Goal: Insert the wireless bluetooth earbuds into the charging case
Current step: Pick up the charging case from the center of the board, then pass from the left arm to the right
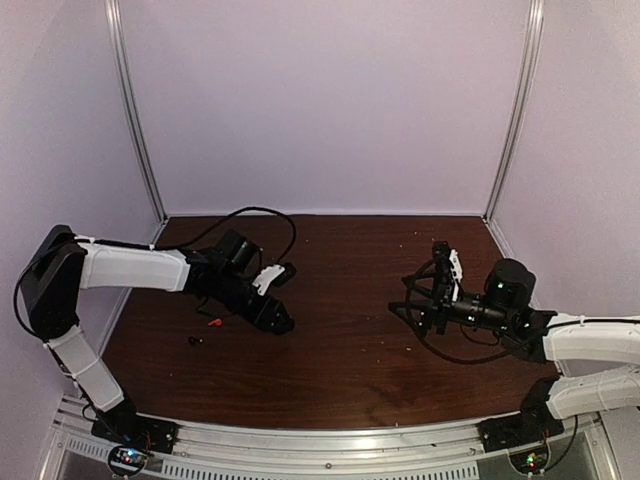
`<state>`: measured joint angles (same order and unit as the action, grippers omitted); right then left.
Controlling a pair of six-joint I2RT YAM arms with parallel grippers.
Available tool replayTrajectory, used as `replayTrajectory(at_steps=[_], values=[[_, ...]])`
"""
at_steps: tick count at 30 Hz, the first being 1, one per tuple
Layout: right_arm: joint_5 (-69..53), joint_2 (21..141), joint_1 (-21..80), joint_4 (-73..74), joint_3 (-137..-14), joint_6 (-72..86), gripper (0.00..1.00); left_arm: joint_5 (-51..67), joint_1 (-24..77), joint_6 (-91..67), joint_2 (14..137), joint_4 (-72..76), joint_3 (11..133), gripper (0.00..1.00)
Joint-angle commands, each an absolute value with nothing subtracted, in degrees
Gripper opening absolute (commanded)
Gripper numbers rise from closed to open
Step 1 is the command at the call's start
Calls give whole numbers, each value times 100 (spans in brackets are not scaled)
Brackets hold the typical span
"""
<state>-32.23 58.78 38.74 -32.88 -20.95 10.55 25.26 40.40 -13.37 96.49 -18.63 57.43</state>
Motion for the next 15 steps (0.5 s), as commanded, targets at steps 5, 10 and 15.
replayTrajectory(at_steps=[5,10,15], values=[[-2625,5469,5284,-2354,-2514,-483,87,5096,4592,-1215,8917,-2290,5721,23],[-2070,5300,6225,-1241,-2944,-1495,83,5812,5295,-1057,8878,-2286,5840,23],[-1877,5493,6998,-791,-3225,-2121,78,6405,5643,-935,9057,-2292,6064,23]])
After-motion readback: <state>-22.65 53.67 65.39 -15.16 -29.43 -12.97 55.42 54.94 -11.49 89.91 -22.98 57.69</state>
